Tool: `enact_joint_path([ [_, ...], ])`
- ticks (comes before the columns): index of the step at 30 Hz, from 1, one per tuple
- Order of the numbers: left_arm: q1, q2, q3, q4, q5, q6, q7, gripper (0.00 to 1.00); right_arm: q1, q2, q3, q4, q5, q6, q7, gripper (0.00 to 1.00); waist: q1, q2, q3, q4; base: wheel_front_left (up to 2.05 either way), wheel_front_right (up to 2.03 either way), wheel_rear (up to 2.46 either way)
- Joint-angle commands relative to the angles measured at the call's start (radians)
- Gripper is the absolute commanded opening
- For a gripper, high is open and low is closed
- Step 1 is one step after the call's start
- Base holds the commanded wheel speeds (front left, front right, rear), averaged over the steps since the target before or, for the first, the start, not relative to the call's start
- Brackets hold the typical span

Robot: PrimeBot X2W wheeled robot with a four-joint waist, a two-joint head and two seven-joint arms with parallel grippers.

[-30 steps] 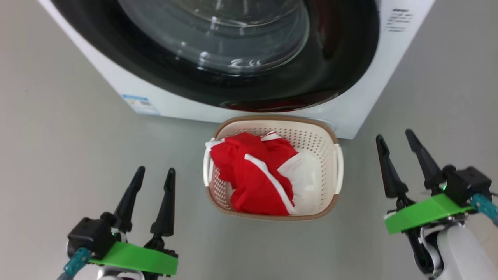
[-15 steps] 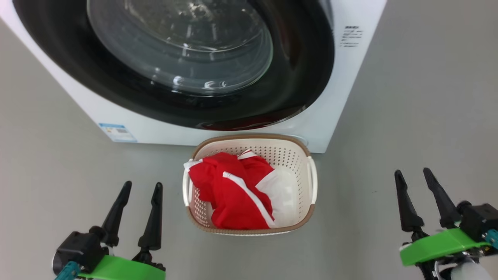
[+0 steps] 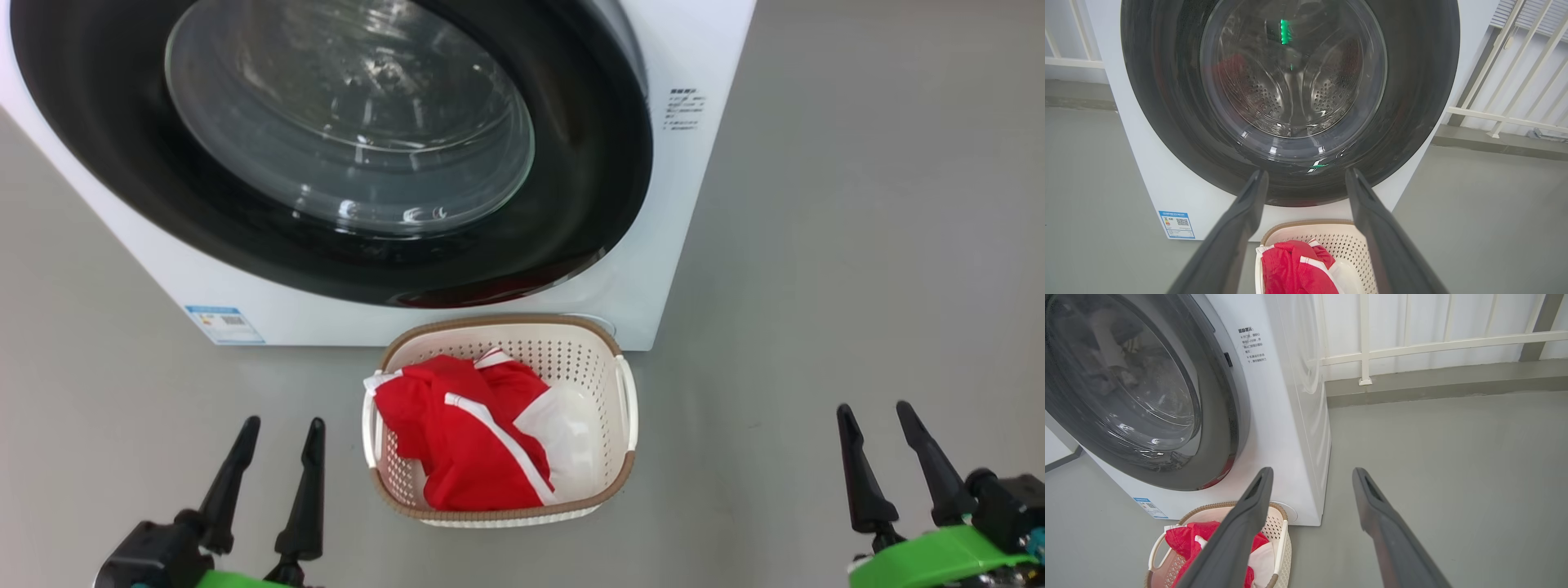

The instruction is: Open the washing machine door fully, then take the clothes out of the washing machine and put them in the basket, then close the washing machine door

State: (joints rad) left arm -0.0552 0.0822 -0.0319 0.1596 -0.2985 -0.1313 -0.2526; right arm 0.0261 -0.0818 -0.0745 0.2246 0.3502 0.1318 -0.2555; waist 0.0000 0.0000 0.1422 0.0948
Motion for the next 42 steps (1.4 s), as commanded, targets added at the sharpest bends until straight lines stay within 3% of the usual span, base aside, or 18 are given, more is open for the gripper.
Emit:
enact_joint_path([
  [1,0.003,0.022,0.043,-0.034,0.015,0.001,-0.009,1.0,0.009,-0.006,0.015,-0.029,-0.006,-0.001,-0.006,1.0,0.0,0.0,-0.016,-0.012,0.0,0.0,0.0],
  [33,0.076,0.006,0.096,-0.072,-0.02,0.001,-0.009,1.0,0.083,0.008,-0.01,-0.033,-0.006,-0.001,-0.006,1.0,0.0,0.0,-0.06,-0.054,0.0,0.0,0.0],
  [34,0.079,-0.003,0.063,-0.045,-0.015,0.0,0.0,0.0,0.096,0.022,-0.037,-0.009,0.0,0.0,0.0,0.0,0.0,0.0,-0.06,-0.054,0.0,0.0,0.0],
  [42,0.079,-0.028,0.055,0.042,-0.032,0.0,0.01,0.0,0.094,0.05,-0.036,0.074,0.018,0.0,0.005,0.0,0.0,0.0,-0.06,-0.054,0.0,0.0,0.0],
])
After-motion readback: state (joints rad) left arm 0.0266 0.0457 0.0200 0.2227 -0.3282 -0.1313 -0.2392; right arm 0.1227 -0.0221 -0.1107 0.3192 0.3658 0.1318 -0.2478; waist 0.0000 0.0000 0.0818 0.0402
